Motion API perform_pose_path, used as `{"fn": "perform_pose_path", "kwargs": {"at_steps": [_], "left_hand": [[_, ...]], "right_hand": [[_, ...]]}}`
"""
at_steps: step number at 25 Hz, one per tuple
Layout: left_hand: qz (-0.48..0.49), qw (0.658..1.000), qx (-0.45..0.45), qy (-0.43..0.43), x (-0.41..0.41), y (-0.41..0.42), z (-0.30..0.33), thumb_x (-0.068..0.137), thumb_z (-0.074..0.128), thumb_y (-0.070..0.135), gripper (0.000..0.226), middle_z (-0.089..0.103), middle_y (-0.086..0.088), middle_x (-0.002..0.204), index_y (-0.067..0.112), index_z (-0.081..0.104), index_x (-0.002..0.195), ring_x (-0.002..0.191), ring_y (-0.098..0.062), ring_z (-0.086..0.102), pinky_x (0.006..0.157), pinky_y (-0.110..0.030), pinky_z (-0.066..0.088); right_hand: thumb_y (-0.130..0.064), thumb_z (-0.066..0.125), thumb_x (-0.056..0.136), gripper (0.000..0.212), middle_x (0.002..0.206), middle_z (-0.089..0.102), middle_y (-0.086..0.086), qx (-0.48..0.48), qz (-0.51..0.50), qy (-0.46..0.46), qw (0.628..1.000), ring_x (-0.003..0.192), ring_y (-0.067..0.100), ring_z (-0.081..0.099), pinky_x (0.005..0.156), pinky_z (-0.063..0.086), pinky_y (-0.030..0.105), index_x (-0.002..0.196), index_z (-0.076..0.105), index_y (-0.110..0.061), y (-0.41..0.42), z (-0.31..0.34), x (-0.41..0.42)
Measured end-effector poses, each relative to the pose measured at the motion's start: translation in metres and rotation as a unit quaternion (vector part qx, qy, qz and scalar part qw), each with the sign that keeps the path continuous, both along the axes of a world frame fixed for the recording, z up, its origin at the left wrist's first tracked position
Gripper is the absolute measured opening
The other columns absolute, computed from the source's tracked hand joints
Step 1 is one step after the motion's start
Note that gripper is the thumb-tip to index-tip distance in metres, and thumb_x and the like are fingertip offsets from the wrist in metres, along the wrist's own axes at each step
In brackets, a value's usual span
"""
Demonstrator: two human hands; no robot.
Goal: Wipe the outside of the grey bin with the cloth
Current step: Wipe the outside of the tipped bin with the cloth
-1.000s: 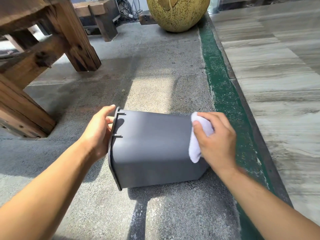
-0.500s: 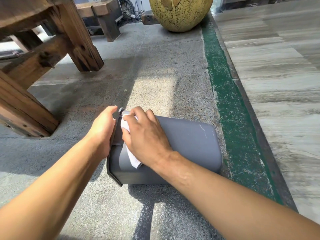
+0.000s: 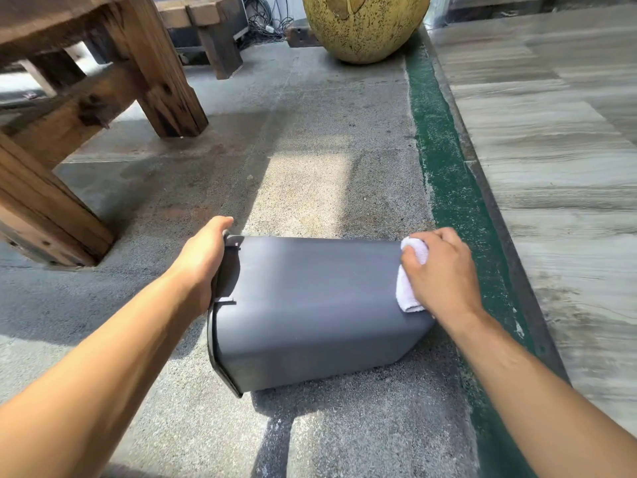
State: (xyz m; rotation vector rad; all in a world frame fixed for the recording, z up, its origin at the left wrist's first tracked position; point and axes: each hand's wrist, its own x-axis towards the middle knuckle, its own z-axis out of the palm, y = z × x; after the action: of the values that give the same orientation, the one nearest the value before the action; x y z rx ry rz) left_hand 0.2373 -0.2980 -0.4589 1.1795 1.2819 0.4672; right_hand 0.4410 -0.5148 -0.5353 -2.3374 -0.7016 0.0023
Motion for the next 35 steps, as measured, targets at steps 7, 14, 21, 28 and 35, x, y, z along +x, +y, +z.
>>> {"fn": "perform_pose_path", "kwargs": {"at_steps": [7,14,21,28,35], "left_hand": [[-0.016,1.000,-0.022,-0.002,-0.004,-0.002,0.004,0.101,0.054,0.032,0.024,0.067,-0.007,0.060,0.012,0.064,0.090,0.043,-0.020,0.064,0.050,-0.024,0.053],[-0.034,0.996,-0.014,-0.083,-0.010,0.001,0.017,0.096,0.061,0.033,0.036,0.076,-0.010,0.076,0.013,0.077,0.071,0.063,-0.028,0.072,0.072,-0.035,0.056],[-0.033,0.989,0.064,-0.127,-0.007,-0.015,0.005,0.089,0.063,0.044,0.029,0.076,-0.006,0.079,0.018,0.074,0.094,0.071,-0.028,0.068,0.080,-0.040,0.050],[-0.075,0.990,0.076,-0.096,-0.006,-0.010,0.000,0.087,0.059,0.058,0.044,0.076,-0.004,0.087,0.019,0.076,0.094,0.084,-0.023,0.069,0.077,-0.036,0.051],[0.036,0.998,0.044,-0.022,-0.023,-0.005,-0.014,0.093,0.059,0.026,0.013,0.067,-0.012,0.083,0.016,0.066,0.087,0.066,-0.027,0.061,0.068,-0.035,0.047]], "right_hand": [[-0.030,0.065,0.087,0.020,0.080,0.077,0.009,-0.043,-0.107,0.221,0.968,0.077,0.033,0.071,0.071,0.061,0.042,0.083,0.077,-0.015,-0.031,-0.014,0.021],[-0.030,0.068,0.091,0.025,0.116,0.068,0.002,0.192,-0.106,0.114,0.969,0.104,0.021,0.064,0.092,0.046,0.028,0.112,0.077,-0.022,-0.010,0.014,0.004],[-0.030,0.070,0.090,0.022,0.112,0.061,-0.003,0.251,0.089,0.062,0.962,0.098,0.014,0.061,0.091,0.048,0.027,0.110,0.076,-0.023,0.050,0.056,-0.066],[-0.029,0.061,0.093,0.027,0.112,0.059,0.011,0.126,0.224,-0.094,0.962,0.104,0.032,0.053,0.091,0.047,0.044,0.109,0.071,-0.009,0.122,0.078,-0.130],[-0.033,0.055,0.095,0.035,0.116,0.061,0.009,0.010,0.195,-0.095,0.976,0.106,0.030,0.053,0.092,0.049,0.044,0.115,0.071,-0.010,0.093,0.034,-0.097]]}}
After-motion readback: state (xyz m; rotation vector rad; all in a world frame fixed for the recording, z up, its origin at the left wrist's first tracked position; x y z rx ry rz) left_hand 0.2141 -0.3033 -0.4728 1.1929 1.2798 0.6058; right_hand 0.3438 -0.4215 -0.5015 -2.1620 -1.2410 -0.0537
